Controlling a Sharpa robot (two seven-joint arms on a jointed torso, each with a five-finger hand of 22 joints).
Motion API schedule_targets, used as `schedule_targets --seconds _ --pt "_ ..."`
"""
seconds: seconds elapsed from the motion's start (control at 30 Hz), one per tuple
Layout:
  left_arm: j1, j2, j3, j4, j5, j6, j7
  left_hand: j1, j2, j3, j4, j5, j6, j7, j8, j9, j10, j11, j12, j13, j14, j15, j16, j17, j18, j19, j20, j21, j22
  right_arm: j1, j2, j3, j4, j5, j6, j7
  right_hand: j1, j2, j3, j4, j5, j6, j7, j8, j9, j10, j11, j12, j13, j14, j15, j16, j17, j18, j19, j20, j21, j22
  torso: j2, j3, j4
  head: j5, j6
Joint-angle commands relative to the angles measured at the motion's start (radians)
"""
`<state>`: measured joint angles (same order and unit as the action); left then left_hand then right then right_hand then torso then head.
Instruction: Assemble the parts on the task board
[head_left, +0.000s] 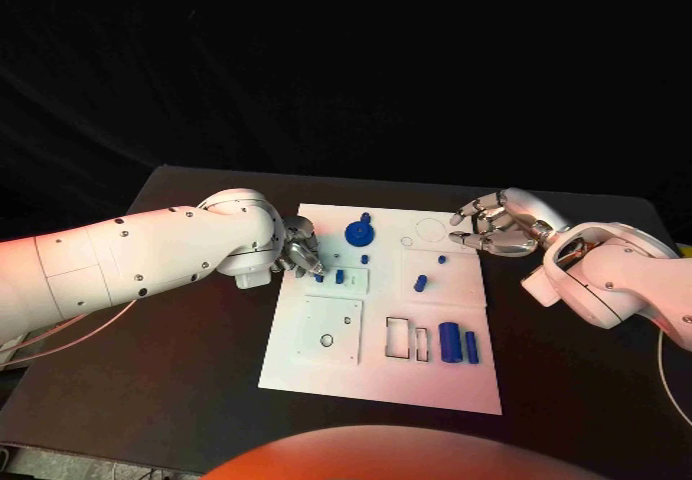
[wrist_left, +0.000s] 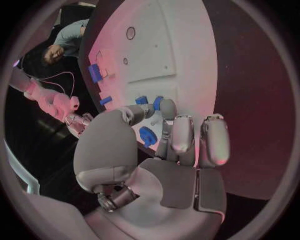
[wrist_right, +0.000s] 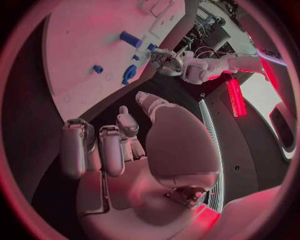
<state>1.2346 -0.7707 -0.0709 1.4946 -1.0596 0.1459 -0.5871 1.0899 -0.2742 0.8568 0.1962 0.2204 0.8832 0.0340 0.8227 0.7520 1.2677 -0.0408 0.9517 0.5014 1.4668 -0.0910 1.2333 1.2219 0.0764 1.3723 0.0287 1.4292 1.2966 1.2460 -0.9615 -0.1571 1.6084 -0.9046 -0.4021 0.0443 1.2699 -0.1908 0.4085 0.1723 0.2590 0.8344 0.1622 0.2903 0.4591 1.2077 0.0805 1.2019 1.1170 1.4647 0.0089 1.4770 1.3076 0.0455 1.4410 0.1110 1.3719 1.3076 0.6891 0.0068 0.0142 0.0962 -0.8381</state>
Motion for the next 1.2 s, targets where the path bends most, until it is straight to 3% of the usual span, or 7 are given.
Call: schedule_targets --seconds 0.03,0.43,1.07,1.2 --pt "-0.006 0.004 -0.003 -0.001 0.011 0.021 -0.003 -0.013 -0.001 0.095 -0.095 -0.006 0.008 -0.013 0.001 0.003 0.000 -0.007 -0.006 -0.003 0.012 -0.007 0.001 0.001 -0.011 -0.002 -0.005 0.001 0.000 -0.001 0.000 0.000 0.001 -0.006 0.003 0.004 -0.004 0.003 -0.002 0.005 0.002 -0.006 0.001 0.004 0.002 -0.006 -0.002 -0.006 -0.001 0.057 -0.005 -0.003 0.064 0.008 -0.004 0.000 -0.003 0.122 0.000 -0.0002 0.0007 -0.002 0.001" --pt "-0.006 0.003 -0.003 -0.009 0.011 0.033 -0.012 -0.079 -0.010 -0.032 -0.036 -0.011 0.029 -0.021 -0.010 0.003 -0.002 -0.012 0.009 0.001 0.012 -0.011 0.000 0.002 -0.011 0.001 -0.007 -0.002 0.003 -0.001 -0.002 0.000 0.001 -0.006 0.002 0.005 -0.004 0.003 -0.002 0.005 0.002 -0.006 0.001 0.004 0.002 -0.006 -0.002 -0.006 -0.001 0.057 -0.005 -0.003 0.064 0.008 -0.004 0.000 -0.003 0.122 0.000 -0.0010 0.0010 -0.001 -0.001" --pt "-0.006 0.001 -0.002 -0.020 0.009 0.017 -0.014 -0.078 0.002 -0.167 0.027 -0.008 0.043 -0.021 -0.020 0.003 -0.004 -0.012 0.019 -0.002 0.012 -0.012 0.000 0.003 -0.012 0.005 -0.007 -0.003 0.007 -0.001 -0.003 0.000 0.001 -0.006 -0.001 0.005 -0.005 0.002 -0.003 0.006 0.002 -0.007 0.001 0.004 0.002 -0.008 -0.002 -0.008 -0.004 0.057 -0.005 -0.005 0.061 0.009 -0.005 0.000 -0.005 0.120 0.000 -0.0004 0.0002 -0.002 0.000" --pt "-0.006 -0.002 0.000 -0.020 0.010 0.011 -0.009 -0.082 0.005 -0.224 0.062 -0.006 0.045 -0.020 -0.021 0.005 -0.005 -0.011 0.025 0.000 0.012 -0.010 0.000 0.002 -0.012 0.005 -0.007 -0.004 0.007 -0.001 -0.003 0.000 0.001 -0.006 -0.001 0.006 -0.006 0.002 -0.004 0.007 0.001 -0.007 0.002 0.004 0.002 -0.008 -0.002 -0.009 -0.005 0.057 -0.005 -0.005 0.060 0.009 -0.006 -0.001 -0.007 0.119 0.000 -0.0004 -0.0003 -0.001 -0.001"
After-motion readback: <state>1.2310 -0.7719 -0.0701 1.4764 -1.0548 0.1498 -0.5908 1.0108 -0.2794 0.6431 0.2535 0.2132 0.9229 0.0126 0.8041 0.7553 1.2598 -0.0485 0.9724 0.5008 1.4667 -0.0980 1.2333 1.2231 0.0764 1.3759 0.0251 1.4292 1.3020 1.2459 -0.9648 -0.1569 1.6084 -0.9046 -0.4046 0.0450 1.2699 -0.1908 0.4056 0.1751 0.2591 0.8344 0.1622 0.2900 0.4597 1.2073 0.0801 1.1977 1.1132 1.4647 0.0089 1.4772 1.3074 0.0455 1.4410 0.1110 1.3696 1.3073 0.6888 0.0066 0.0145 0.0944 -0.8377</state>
